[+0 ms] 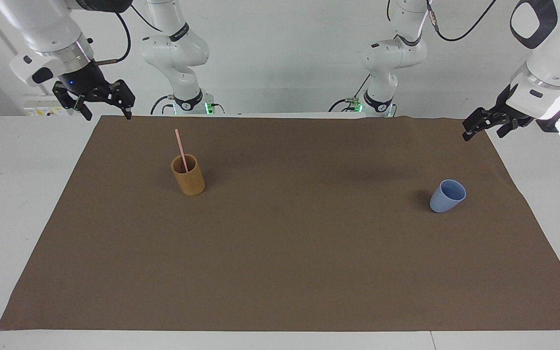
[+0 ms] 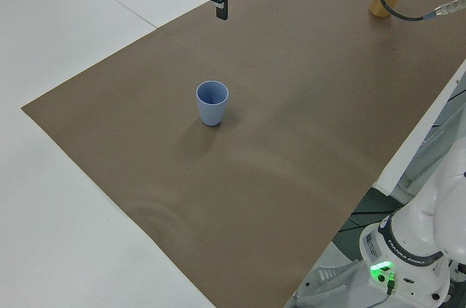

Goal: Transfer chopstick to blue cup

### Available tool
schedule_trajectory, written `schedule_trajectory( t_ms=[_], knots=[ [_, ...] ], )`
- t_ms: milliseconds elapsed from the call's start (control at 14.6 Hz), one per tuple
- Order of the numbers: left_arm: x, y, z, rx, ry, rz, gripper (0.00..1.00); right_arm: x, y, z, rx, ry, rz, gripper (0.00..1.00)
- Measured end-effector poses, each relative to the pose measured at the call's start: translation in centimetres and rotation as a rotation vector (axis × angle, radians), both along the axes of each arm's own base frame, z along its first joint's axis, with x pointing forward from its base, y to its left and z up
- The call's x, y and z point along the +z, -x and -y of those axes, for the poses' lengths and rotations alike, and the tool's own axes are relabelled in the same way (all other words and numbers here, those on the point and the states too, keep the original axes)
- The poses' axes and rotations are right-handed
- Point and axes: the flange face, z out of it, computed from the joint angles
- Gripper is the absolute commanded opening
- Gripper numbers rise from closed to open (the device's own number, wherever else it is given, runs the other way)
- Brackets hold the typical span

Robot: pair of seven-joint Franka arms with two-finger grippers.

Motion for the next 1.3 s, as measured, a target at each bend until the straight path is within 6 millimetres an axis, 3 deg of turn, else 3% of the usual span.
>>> schedule_trajectory(
  t_ms=[275,412,480,686,824,961,1029,1167,1235,1304],
  knots=[
    [0.0,-0.3,-0.1,0.002,0.005,0.026,1.0,0.0,0.0,0.1,-0.001,0.0,-0.001,1.0],
    [-1.9,-1.3,-1.4,0.023,0.005,0.085,1.0,0.0,0.0,0.1,-0.001,0.001,-0.001,1.0],
    [-4.0,-1.8,-2.6,0.044,0.004,0.107,1.0,0.0,0.0,0.1,-0.001,0.001,-0.001,1.0],
    [-13.1,-2.2,-6.5,0.084,0.004,0.114,1.0,0.0,0.0,0.1,-0.002,0.001,-0.001,1.0],
    [-18.8,-1.6,-7.7,0.085,0.005,0.117,1.0,0.0,0.0,0.1,-0.002,0.001,-0.002,1.0],
    [-22.0,-0.9,-8.4,0.091,0.005,0.13,0.97,-0.1,0.1,0.1,-0.002,0.0,-0.01,1.0],
    [-22.9,-0.7,-8.6,0.094,0.004,0.139,0.91,-0.4,0.3,0.1,-0.002,-0.001,-0.022,1.0],
    [-23.8,-0.3,-8.7,0.095,0.005,0.137,0.92,-1.5,0.9,-0.2,0.003,-0.005,-0.058,1.0],
    [-23.9,-0.3,-8.7,0.095,0.005,0.134,0.83,-2.2,1.3,-0.6,0.011,-0.006,-0.078,1.0],
    [-23.9,-0.3,-8.7,0.094,0.005,0.134,0.24,-2.9,1.8,-1.3,0.026,-0.007,-0.095,1.0]
  ],
)
